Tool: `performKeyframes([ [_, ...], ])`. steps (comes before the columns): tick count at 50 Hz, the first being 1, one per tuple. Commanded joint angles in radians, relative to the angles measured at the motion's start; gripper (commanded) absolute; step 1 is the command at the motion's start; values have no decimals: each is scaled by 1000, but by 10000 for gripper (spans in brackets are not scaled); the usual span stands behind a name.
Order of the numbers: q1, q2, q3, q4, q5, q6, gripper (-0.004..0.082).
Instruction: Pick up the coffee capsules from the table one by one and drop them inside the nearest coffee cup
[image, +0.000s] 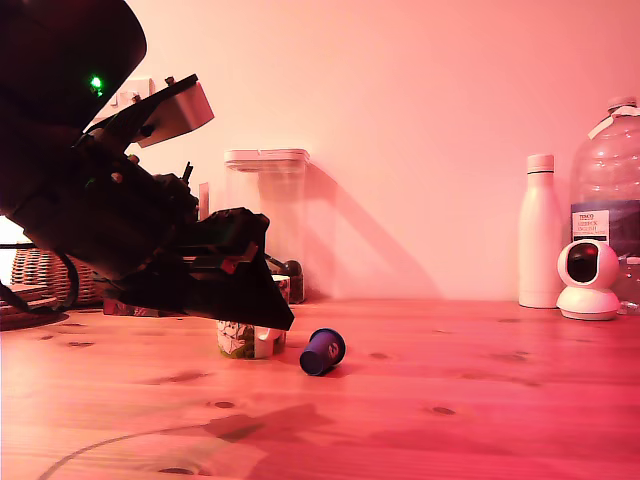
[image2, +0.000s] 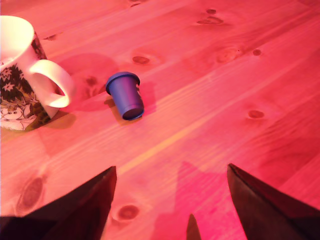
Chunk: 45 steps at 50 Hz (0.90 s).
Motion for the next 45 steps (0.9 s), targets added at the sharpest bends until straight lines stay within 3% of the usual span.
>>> performKeyframes([
  [1,11,-7,-9,21,-5,-4,607],
  [22,10,1,-10,114,-5,-68,607],
  [35,8,105,-11,255,-18,-113,607],
  [45,-12,213,-11,414,-39,-171,607],
])
